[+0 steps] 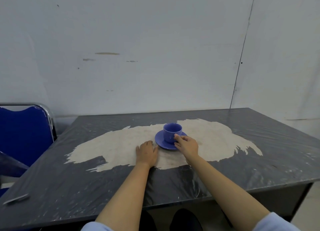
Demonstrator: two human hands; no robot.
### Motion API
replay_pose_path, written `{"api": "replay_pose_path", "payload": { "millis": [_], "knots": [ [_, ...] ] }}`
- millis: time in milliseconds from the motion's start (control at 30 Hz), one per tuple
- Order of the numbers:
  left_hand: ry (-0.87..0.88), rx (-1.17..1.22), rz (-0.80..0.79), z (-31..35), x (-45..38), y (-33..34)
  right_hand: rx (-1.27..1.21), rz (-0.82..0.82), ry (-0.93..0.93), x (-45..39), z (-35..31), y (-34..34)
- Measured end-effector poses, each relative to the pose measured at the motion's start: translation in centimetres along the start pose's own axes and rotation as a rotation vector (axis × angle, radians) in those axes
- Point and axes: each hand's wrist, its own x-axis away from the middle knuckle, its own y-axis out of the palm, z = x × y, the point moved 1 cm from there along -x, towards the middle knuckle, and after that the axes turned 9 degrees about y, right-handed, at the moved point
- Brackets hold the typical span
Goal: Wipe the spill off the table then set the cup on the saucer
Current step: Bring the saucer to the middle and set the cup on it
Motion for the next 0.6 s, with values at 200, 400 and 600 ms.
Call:
{"api": "replay_pose_path", "payload": {
  "millis": [200,400,600],
  "knots": [
    [0.004,-0.019,0.001,0.2,0.1,0.1,0.111,0.024,-0.028,0.4,-0.5,0.3],
    [-0.024,-0.018,-0.011,0.3,-0.1,-0.2,0.25,0.023,-0.023,0.4,-1.3,0.3],
    [-0.057,0.071,-0.083,0.2,-0.8,-1.4,0.274,0.033,0.011,0.5,-2.0,-0.3]
  ]
}}
